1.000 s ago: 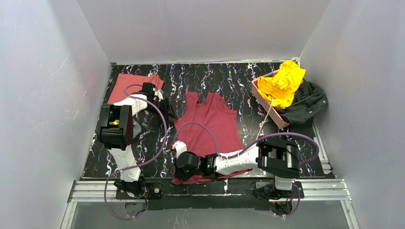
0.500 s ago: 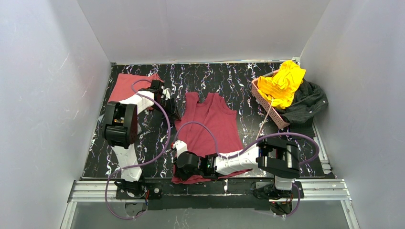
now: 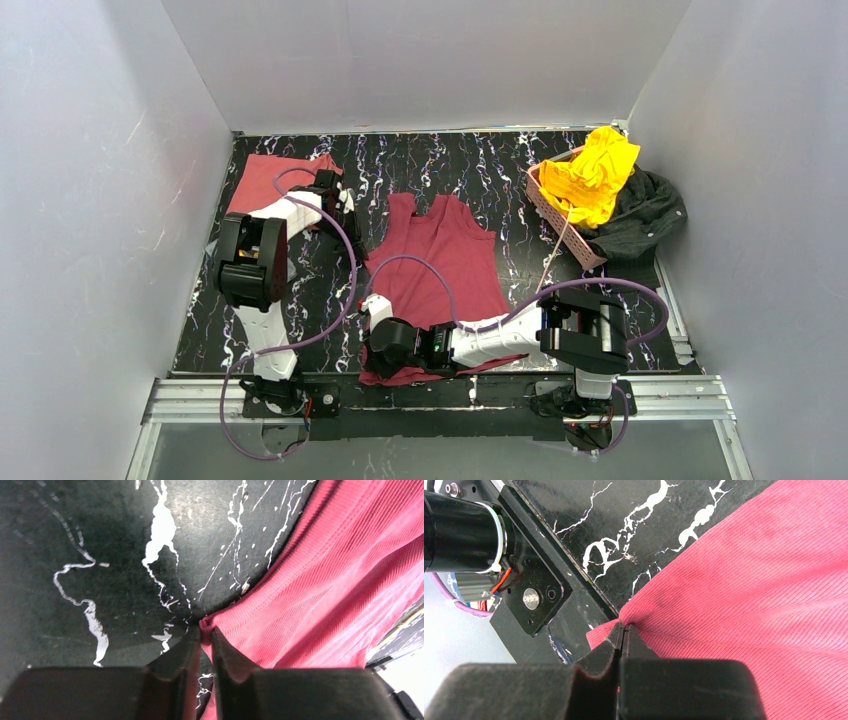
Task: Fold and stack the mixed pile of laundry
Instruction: Fold the tank top at the center of the board.
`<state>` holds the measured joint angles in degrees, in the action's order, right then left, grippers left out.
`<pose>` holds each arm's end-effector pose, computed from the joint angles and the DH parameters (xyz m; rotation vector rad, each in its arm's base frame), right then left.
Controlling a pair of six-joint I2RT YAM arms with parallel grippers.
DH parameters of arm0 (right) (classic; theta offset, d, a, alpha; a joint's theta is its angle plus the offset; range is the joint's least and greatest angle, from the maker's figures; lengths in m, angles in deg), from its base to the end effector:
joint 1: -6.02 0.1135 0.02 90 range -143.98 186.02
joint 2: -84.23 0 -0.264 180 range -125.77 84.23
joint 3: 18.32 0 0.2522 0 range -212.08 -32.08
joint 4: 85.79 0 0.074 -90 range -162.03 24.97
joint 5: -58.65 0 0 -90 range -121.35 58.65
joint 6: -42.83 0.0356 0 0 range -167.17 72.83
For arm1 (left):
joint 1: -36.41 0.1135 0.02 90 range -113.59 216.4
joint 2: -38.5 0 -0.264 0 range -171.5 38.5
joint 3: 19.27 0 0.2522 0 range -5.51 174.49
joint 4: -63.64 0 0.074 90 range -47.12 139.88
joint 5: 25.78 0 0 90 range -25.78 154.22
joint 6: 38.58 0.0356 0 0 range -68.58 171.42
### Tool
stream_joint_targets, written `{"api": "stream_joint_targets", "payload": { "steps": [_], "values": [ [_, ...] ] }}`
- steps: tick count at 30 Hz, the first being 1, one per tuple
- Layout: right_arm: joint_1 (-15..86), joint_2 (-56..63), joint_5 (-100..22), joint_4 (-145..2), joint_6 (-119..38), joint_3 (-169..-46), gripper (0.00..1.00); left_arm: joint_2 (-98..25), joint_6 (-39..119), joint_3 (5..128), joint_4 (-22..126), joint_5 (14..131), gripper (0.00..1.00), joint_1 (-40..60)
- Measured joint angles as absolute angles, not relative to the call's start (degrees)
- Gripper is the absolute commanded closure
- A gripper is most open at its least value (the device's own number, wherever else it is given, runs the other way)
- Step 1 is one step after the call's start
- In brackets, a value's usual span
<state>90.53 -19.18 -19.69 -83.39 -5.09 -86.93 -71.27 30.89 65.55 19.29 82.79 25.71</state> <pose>0.0430 0.3726 0.1605 -0.7517 2.2710 0.9498 0.3674 -0.0810 0.1548 -0.1579 2.8208 -0.5835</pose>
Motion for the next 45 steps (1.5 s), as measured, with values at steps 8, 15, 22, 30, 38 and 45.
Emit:
{"api": "stream_joint_targets", "payload": {
  "steps": [8,15,22,30,38,45],
  "values": [
    [90.61,-19.18,-19.71,-83.06,-4.94,-88.26,0.99,-70.92,30.23,64.31,20.93,84.25,1.0,26.08],
    [91.47,-18.96,-19.88,-85.64,-3.21,-89.75,0.99,-66.25,30.36,61.84,21.34,79.58,1.0,27.72],
    [91.6,-10.79,-17.43,-89.09,1.8,-81.6,0.99,-64.63,29.57,61.84,21.45,79.9,1.0,27.98],
    [91.6,-5.08,-13.52,-93.09,8.79,-71.41,0.99,-61.09,26.89,61.86,23.42,81.39,1.0,27.08],
    [91.6,-0.47,-10.42,-94.99,15.11,-64.18,0.99,-65.09,25.84,68.46,22.94,80.52,1.0,18.95],
    [91.6,2.89,-8.28,-95.82,19.46,-60.29,0.99,-71.01,26.27,76.07,20.91,77.63,1.0,12.33]
  ]
}}
